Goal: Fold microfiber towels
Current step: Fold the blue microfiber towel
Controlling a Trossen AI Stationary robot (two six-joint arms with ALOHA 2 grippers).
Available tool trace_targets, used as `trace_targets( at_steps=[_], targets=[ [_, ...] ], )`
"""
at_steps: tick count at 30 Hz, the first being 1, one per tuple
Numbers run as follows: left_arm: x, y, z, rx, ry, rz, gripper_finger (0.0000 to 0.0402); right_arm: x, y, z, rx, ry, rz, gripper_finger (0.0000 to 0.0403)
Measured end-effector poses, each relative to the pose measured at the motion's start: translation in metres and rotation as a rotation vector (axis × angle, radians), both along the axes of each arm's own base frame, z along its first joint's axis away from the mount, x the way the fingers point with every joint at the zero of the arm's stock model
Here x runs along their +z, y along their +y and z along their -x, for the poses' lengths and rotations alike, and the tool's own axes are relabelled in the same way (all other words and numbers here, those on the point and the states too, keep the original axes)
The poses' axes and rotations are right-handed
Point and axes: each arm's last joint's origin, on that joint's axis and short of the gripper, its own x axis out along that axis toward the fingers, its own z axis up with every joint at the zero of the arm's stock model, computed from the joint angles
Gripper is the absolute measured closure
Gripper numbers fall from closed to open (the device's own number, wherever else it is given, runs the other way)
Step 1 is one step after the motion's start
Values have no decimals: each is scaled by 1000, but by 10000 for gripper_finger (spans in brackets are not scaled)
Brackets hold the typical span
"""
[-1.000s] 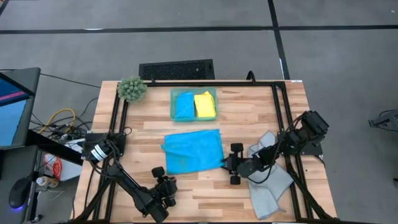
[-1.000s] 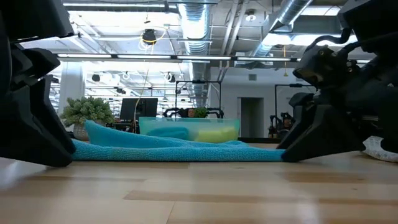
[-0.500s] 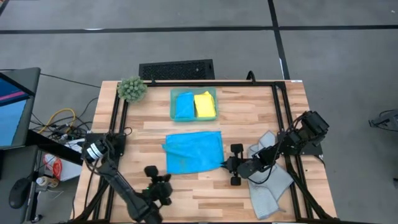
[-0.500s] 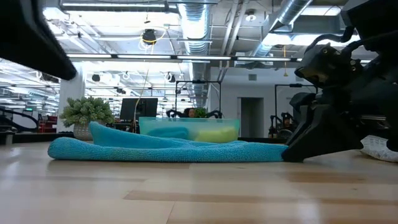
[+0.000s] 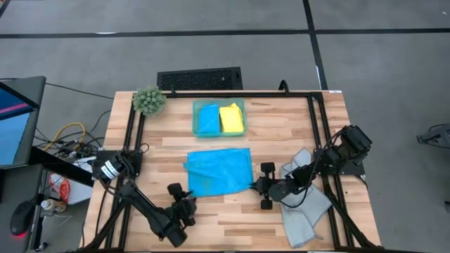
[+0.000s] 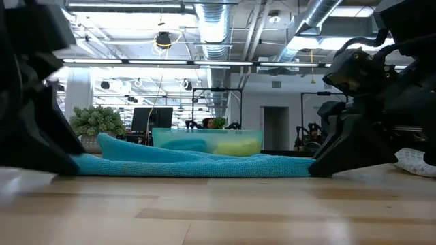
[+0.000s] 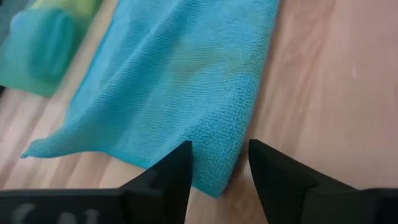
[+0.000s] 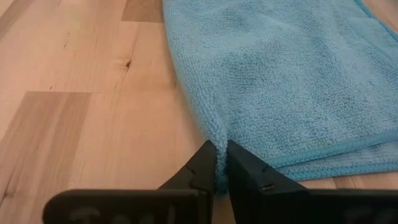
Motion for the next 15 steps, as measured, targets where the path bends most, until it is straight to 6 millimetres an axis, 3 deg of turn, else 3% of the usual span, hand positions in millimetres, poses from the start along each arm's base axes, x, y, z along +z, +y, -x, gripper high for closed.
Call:
trace_targets(
  at_steps=[9, 12, 15],
  targets=[
    [-13, 15, 4, 47, 16, 48, 259, 0, 0, 0, -4, -1, -6, 346],
    [-15, 13, 0, 6, 31, 73, 295, 0, 0, 0, -4, 0, -6, 346],
    [-15, 15, -5, 9, 36, 102, 362, 0, 0, 0, -4, 0, -6, 347]
  ],
)
